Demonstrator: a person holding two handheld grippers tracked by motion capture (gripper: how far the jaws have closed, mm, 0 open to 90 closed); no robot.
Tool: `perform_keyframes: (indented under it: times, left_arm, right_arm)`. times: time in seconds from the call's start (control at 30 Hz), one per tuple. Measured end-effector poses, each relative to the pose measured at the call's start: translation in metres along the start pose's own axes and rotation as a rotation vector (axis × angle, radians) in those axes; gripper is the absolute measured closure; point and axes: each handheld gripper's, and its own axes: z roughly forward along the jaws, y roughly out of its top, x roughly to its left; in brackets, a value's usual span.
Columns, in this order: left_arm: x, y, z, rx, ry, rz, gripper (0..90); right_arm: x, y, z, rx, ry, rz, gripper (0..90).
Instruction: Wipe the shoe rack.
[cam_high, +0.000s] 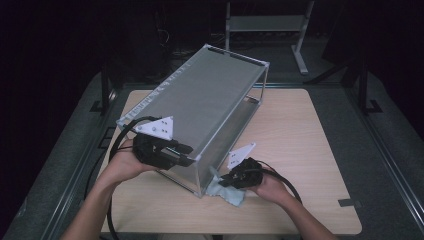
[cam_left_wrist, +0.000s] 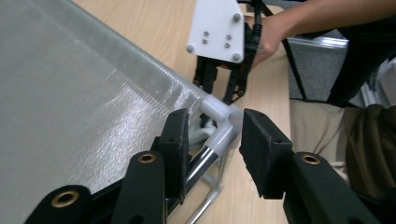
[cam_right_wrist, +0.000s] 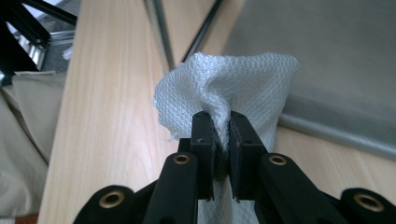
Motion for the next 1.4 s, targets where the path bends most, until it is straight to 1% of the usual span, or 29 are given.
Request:
perform_keyframes:
  times: [0.07, 0.13, 0.2, 0.3, 0.47, 0.5, 0.53, 0.57, 0.7, 0.73, 0.77, 0.8, 0.87, 0.9, 1.0, 1.07, 1.1, 1.17, 1.3, 1.4]
  left_arm:
    - [0.000, 0.002, 0.003, 0.002, -0.007, 0.003, 60.4]
    - [-0.001, 0.004, 0.006, -0.001, -0.005, -0.003, 58.4]
    - [-0.002, 0.007, 0.008, 0.003, -0.002, 0.003, 57.7]
    - [-0.004, 0.010, 0.011, -0.012, -0.004, 0.001, 55.5]
    - [-0.003, 0.016, 0.018, -0.002, 0.007, -0.010, 53.5]
    - [-0.002, 0.017, 0.019, -0.004, 0.011, -0.011, 53.3]
    - [-0.002, 0.018, 0.021, -0.010, 0.014, -0.022, 52.7]
    - [-0.002, 0.019, 0.022, -0.009, 0.018, -0.021, 52.1]
    - [-0.003, 0.024, 0.026, 0.001, 0.047, -0.024, 50.1]
    - [-0.004, 0.024, 0.028, 0.008, 0.068, -0.017, 49.6]
    - [-0.004, 0.025, 0.029, 0.019, 0.087, -0.015, 49.1]
    - [-0.005, 0.025, 0.030, 0.020, 0.104, -0.015, 49.0]
    - [-0.004, 0.025, 0.030, 0.026, 0.127, -0.035, 47.8]
    - [-0.003, 0.025, 0.030, 0.031, 0.137, -0.038, 48.0]
    - [-0.003, 0.024, 0.029, 0.035, 0.147, -0.057, 49.1]
    - [-0.004, 0.025, 0.029, 0.031, 0.144, -0.065, 51.2]
    - [-0.005, 0.025, 0.029, 0.035, 0.139, -0.057, 53.5]
    - [-0.005, 0.026, 0.029, 0.040, 0.140, -0.054, 56.3]
    - [-0.004, 0.026, 0.028, 0.046, 0.122, -0.052, 57.2]
    - [-0.004, 0.025, 0.027, 0.043, 0.111, -0.060, 57.8]
  right_arm:
    - [-0.002, -0.006, -0.006, 0.004, -0.014, 0.015, 81.4]
    - [-0.004, -0.012, -0.013, 0.009, -0.029, 0.030, 81.4]
    - [-0.006, -0.018, -0.020, 0.012, -0.043, 0.045, 81.3]
    - [-0.010, -0.026, -0.030, 0.019, -0.065, 0.060, 81.3]
    - [-0.012, -0.034, -0.042, 0.023, -0.089, 0.075, 81.2]
    - [-0.012, -0.035, -0.044, 0.023, -0.093, 0.077, 81.2]
    - [-0.013, -0.036, -0.045, 0.022, -0.097, 0.075, 81.2]
    - [-0.013, -0.037, -0.046, 0.021, -0.100, 0.075, 81.2]
    - [-0.014, -0.038, -0.048, 0.024, -0.103, 0.080, 81.2]
    - [-0.014, -0.039, -0.048, 0.024, -0.104, 0.080, 81.2]
    - [-0.014, -0.039, -0.048, 0.024, -0.103, 0.081, 81.2]
    - [-0.014, -0.039, -0.048, 0.024, -0.103, 0.081, 81.2]
    - [-0.014, -0.039, -0.049, 0.024, -0.105, 0.077, 81.2]
    - [-0.014, -0.039, -0.049, 0.024, -0.106, 0.081, 81.2]
    - [-0.014, -0.039, -0.050, 0.027, -0.108, 0.082, 81.2]
    - [-0.014, -0.040, -0.051, 0.028, -0.109, 0.080, 81.2]
    - [-0.014, -0.040, -0.051, 0.029, -0.109, 0.081, 81.2]
    - [-0.014, -0.041, -0.052, 0.031, -0.112, 0.082, 81.2]
    - [-0.015, -0.045, -0.057, 0.037, -0.117, 0.089, 81.3]
    - [-0.016, -0.051, -0.064, 0.041, -0.126, 0.103, 81.3]
